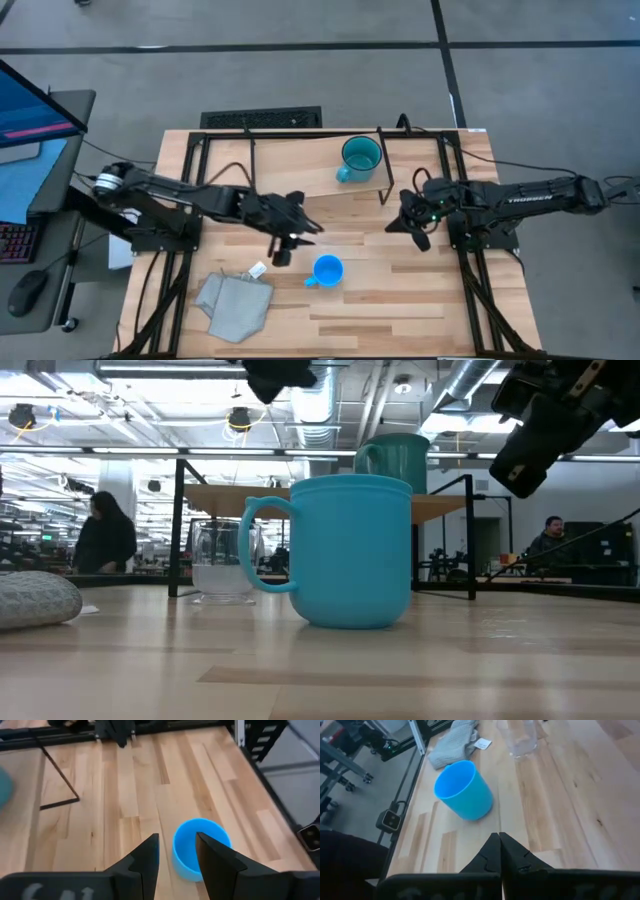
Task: Stack small to large cups/mugs on shelf
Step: Put the blue mug on the shelf
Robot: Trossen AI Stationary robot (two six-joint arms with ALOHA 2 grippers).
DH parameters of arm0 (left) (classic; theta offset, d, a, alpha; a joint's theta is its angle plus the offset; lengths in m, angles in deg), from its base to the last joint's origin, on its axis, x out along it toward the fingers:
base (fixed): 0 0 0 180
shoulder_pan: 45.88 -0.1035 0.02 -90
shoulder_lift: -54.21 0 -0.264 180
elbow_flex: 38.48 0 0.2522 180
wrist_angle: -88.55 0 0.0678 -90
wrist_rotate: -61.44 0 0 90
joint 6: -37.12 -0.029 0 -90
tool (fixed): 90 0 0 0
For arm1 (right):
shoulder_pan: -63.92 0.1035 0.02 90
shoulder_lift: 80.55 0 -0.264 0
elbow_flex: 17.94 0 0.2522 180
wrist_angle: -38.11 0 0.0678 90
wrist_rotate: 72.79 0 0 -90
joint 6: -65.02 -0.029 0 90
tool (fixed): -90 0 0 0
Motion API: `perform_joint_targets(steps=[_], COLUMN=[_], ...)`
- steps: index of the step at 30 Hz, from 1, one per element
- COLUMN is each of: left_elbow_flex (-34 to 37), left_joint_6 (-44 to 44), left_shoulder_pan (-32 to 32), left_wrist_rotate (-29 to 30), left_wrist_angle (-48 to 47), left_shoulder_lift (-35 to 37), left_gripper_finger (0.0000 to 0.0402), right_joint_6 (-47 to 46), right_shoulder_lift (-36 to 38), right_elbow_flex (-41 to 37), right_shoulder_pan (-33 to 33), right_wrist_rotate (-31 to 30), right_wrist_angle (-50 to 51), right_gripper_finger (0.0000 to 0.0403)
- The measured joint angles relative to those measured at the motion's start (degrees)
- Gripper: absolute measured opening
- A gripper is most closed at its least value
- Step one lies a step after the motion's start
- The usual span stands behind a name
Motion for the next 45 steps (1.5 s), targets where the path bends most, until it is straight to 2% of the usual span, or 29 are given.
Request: perform_joint_targets(steps=[8, 18, 30, 36, 45], left_elbow_flex=[-6.52, -14.69, -15.48, -15.56, -15.85], left_joint_6=[0.24, 0.8, 7.17, 9.05, 10.68], left_shoulder_pan=[1.05, 1.72, 1.75, 2.78, 2.47], left_wrist_rotate=[0.51, 1.62, 0.41, 0.15, 0.11], left_wrist_angle=[-1.58, -12.5, -15.78, -12.7, -14.21], left_shoulder_lift=[-9.54, -18.98, -20.15, -22.88, -24.82], left_gripper_finger=[0.012, 0.012, 0.012, 0.012, 0.012], right_joint_6=[0.04, 0.03, 0.04, 0.1, 0.17], right_shoulder_lift=[0.0, 0.0, 0.0, 0.0, -0.36], right_elbow_flex=[0.0, 0.0, 0.0, 0.0, 0.02], right_shoulder_pan=[3.0, 6.63, 7.12, 7.12, 7.12], right_wrist_rotate=[0.02, -0.09, -0.2, -0.2, -0.22], right_wrist_angle=[0.55, 1.87, 2.12, 2.38, 3.02], right_gripper_finger=[0.0012, 0.0012, 0.0012, 0.0012, 0.0012])
